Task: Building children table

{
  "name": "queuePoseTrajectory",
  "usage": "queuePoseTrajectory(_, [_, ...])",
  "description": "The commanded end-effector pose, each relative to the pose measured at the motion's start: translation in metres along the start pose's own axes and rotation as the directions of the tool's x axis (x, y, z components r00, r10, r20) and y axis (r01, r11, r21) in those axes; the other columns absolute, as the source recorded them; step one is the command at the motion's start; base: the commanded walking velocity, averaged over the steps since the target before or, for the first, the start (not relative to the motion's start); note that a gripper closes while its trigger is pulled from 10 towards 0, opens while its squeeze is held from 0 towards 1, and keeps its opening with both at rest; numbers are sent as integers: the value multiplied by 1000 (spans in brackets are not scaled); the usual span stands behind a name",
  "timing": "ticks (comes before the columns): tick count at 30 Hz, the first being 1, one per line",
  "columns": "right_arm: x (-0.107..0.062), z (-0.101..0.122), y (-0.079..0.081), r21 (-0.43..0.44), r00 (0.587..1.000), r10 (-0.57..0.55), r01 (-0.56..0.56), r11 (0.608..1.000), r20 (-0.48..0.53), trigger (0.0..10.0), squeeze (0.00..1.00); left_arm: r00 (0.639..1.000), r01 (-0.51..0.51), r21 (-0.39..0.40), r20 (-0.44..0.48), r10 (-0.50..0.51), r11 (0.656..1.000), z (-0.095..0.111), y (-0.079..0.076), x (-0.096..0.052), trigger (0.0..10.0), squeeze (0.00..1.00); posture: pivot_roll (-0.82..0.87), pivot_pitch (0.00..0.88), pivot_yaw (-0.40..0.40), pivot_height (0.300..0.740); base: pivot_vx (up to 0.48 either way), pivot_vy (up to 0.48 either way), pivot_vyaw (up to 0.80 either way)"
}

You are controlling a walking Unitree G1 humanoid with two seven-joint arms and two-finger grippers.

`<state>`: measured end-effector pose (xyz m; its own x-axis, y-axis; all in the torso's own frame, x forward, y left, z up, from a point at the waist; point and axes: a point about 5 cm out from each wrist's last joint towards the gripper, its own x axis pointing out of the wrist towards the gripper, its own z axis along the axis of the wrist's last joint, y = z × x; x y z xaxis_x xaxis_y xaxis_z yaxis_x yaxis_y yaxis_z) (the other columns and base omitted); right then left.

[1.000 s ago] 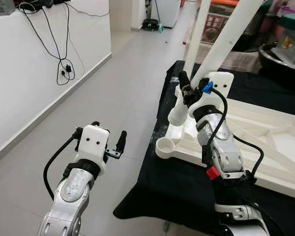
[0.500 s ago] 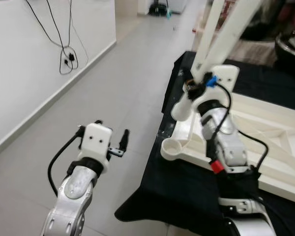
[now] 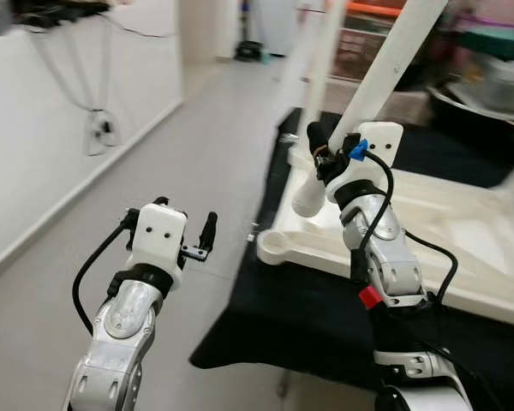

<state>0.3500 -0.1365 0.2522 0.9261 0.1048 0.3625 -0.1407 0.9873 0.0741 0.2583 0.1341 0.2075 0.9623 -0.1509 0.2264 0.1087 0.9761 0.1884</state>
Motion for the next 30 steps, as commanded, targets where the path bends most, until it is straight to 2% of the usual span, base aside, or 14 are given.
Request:
queuePoseTrajectory(1, [0, 1, 3, 4, 1000, 9, -9, 1000, 16, 10000, 0, 1000, -4, 21, 4, 4, 1000, 1, 3, 0, 10000, 0, 102, 38, -101, 740, 0, 0, 0])
queuePoseTrajectory(11, [1, 0, 4, 6, 1000, 11, -11, 1000, 14, 10000, 0, 1000, 23, 52, 7, -23, 998, 0, 0, -2, 10000, 0, 106, 34, -100, 740, 0, 0, 0])
queuePoseTrajectory(21, [1, 0, 4, 15, 1000, 3, -3, 1000, 15, 10000, 0, 994, 105, 64, 8, -106, 992, -3, -16, -6, 10000, 0, 107, 44, -99, 740, 261, 0, 0])
queuePoseTrajectory(30, [1, 0, 3, 13, 1000, -1, 1, 1000, 16, 10000, 0, 994, 105, 73, 16, -107, 992, -2, -16, -5, 10000, 0, 105, 46, -96, 740, 283, 0, 0])
